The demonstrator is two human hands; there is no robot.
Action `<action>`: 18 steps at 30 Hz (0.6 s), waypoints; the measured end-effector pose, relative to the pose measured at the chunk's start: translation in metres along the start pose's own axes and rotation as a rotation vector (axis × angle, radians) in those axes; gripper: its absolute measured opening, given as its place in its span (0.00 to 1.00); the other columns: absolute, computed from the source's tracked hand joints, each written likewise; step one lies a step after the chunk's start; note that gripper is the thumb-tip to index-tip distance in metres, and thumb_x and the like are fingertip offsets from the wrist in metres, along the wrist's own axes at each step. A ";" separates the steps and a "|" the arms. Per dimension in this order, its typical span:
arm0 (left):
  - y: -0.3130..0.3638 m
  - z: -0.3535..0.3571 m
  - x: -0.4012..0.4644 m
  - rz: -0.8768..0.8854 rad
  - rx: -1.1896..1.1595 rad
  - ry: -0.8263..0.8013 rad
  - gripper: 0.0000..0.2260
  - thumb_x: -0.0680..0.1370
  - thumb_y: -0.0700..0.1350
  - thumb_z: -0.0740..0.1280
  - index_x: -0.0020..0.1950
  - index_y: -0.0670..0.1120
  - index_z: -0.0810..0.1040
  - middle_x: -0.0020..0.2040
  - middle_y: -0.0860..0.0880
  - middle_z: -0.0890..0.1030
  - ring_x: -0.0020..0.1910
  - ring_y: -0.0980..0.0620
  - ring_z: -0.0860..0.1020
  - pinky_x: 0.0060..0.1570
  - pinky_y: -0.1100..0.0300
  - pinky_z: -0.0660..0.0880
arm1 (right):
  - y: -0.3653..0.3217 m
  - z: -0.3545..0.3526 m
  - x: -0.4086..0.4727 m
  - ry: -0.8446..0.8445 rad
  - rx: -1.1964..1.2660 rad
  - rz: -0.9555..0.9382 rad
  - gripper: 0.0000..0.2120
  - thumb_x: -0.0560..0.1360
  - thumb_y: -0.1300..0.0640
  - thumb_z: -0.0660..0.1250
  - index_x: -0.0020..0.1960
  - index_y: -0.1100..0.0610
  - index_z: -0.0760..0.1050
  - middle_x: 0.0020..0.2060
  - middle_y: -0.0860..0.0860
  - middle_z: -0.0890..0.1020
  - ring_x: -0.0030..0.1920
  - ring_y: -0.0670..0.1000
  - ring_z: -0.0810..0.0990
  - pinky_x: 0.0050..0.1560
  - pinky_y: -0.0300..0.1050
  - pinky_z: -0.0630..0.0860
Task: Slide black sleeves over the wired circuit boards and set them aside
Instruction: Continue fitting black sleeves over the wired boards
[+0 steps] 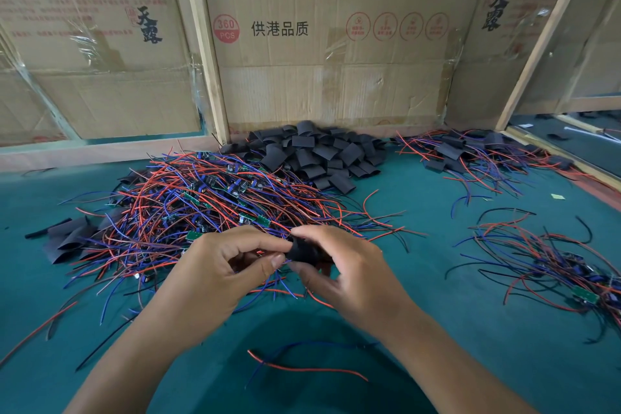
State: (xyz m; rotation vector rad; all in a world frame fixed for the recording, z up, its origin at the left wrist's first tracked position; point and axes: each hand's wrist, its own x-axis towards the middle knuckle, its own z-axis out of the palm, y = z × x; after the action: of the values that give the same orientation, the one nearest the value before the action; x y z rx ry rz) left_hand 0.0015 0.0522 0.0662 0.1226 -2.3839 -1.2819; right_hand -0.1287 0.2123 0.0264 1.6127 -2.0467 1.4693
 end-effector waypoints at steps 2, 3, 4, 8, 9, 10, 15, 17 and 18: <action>0.001 0.000 0.000 -0.012 0.011 -0.007 0.08 0.75 0.50 0.70 0.49 0.61 0.86 0.42 0.50 0.83 0.35 0.44 0.75 0.33 0.58 0.69 | -0.002 0.000 0.000 -0.021 0.047 0.052 0.11 0.78 0.51 0.69 0.59 0.49 0.73 0.46 0.43 0.80 0.45 0.47 0.80 0.46 0.47 0.77; 0.001 0.000 0.000 -0.015 0.009 -0.006 0.07 0.75 0.50 0.70 0.49 0.60 0.86 0.43 0.50 0.83 0.36 0.44 0.75 0.34 0.59 0.69 | -0.002 0.000 0.000 -0.022 0.041 0.058 0.10 0.78 0.51 0.69 0.57 0.49 0.72 0.45 0.43 0.80 0.44 0.46 0.80 0.45 0.46 0.77; 0.002 -0.001 -0.001 -0.021 0.005 -0.005 0.07 0.75 0.50 0.71 0.49 0.59 0.86 0.43 0.51 0.84 0.37 0.44 0.76 0.35 0.59 0.70 | -0.002 0.000 -0.001 -0.019 0.021 0.048 0.10 0.78 0.51 0.69 0.56 0.49 0.72 0.44 0.42 0.79 0.44 0.44 0.79 0.45 0.44 0.77; 0.000 -0.001 0.000 -0.072 -0.049 -0.012 0.07 0.76 0.43 0.72 0.48 0.54 0.87 0.33 0.55 0.81 0.27 0.59 0.69 0.29 0.69 0.64 | -0.001 0.000 -0.001 -0.006 -0.037 -0.002 0.09 0.78 0.52 0.70 0.56 0.53 0.76 0.45 0.42 0.79 0.43 0.39 0.76 0.46 0.37 0.75; 0.000 -0.002 -0.001 -0.093 -0.076 -0.015 0.06 0.76 0.43 0.72 0.48 0.53 0.88 0.29 0.56 0.79 0.26 0.62 0.67 0.28 0.71 0.63 | -0.001 0.000 -0.001 -0.007 -0.041 -0.007 0.09 0.78 0.53 0.70 0.57 0.54 0.76 0.45 0.43 0.80 0.43 0.40 0.76 0.46 0.39 0.76; 0.000 -0.002 -0.001 -0.116 -0.095 -0.020 0.06 0.76 0.44 0.72 0.47 0.54 0.88 0.27 0.57 0.76 0.25 0.62 0.65 0.27 0.70 0.62 | 0.000 0.000 -0.001 -0.010 -0.046 -0.013 0.09 0.78 0.53 0.70 0.57 0.54 0.77 0.46 0.44 0.80 0.44 0.41 0.77 0.46 0.41 0.76; 0.003 -0.002 -0.002 -0.191 -0.210 -0.044 0.08 0.71 0.51 0.71 0.48 0.59 0.87 0.25 0.52 0.68 0.27 0.52 0.61 0.29 0.58 0.58 | 0.002 0.000 -0.001 0.017 -0.108 -0.115 0.10 0.79 0.56 0.70 0.58 0.58 0.78 0.52 0.50 0.82 0.52 0.48 0.81 0.52 0.43 0.77; 0.001 -0.001 -0.001 -0.224 -0.249 -0.029 0.07 0.74 0.46 0.72 0.48 0.56 0.87 0.24 0.52 0.67 0.26 0.53 0.61 0.26 0.64 0.58 | 0.003 0.000 -0.001 0.032 -0.162 -0.154 0.10 0.79 0.57 0.68 0.57 0.61 0.79 0.53 0.52 0.82 0.53 0.50 0.81 0.53 0.45 0.77; -0.002 -0.001 0.000 -0.245 -0.264 -0.025 0.07 0.75 0.43 0.72 0.47 0.54 0.88 0.24 0.51 0.68 0.25 0.54 0.61 0.26 0.66 0.59 | 0.003 0.001 -0.001 0.030 -0.189 -0.160 0.10 0.78 0.58 0.67 0.56 0.61 0.79 0.53 0.52 0.82 0.54 0.51 0.82 0.53 0.46 0.78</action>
State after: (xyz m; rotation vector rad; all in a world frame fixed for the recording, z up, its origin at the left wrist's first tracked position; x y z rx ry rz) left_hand 0.0017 0.0506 0.0649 0.3282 -2.2471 -1.7070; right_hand -0.1306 0.2120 0.0238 1.6257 -1.9255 1.2014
